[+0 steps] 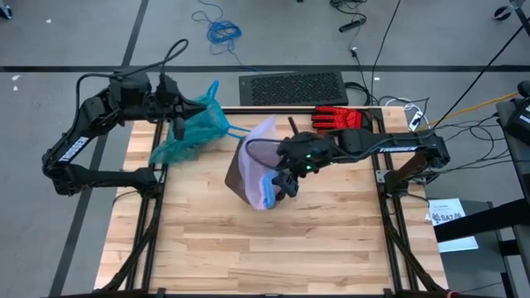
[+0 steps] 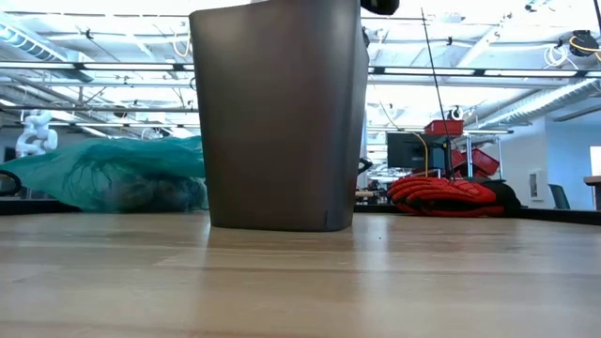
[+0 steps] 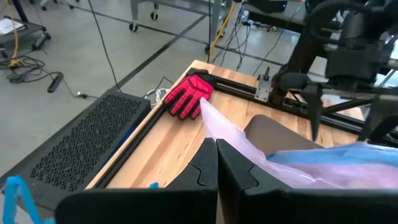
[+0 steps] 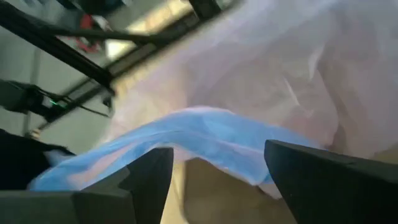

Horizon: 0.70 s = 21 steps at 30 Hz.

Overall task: Place trash/remove bag and relplace
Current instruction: Insert a new pink trash bag into the black trash bin

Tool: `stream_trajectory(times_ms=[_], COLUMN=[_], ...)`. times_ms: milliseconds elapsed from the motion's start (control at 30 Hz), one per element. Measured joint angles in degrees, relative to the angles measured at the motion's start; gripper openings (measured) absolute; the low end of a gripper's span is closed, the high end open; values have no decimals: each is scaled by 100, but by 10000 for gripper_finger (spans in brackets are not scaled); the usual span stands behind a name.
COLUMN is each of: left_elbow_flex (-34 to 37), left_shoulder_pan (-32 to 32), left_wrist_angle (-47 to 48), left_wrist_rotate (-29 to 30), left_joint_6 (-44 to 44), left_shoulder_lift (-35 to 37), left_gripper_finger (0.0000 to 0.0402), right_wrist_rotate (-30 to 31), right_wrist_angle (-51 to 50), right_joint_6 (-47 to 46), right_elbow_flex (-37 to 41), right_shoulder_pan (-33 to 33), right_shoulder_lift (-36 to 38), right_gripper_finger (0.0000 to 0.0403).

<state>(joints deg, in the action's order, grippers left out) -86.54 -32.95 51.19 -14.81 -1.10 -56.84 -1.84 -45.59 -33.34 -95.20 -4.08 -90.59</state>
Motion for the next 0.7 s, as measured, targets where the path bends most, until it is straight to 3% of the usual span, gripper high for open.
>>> stream_trajectory(times_ms=[333,500,700], left_elbow_flex=[0,0,0], left_shoulder_pan=[-155,-155,-155], left_wrist_angle=[-6,-164,-143], left_wrist_rotate=[0,2,0], left_joint_6=[-144,-302,-313], left_shoulder_lift=[70,57,59], left_gripper_finger=[0,0,0], right_wrist_rotate=[48,632,639], right_wrist_angle=[75,-774,-822], right_joint_6=[246,1341,2811], right_elbow_flex=[-11,-8,-4], right_shoulder_pan=[15,159,418], right_shoulder_lift=[350,244,138], right_gripper_finger=[247,247,247])
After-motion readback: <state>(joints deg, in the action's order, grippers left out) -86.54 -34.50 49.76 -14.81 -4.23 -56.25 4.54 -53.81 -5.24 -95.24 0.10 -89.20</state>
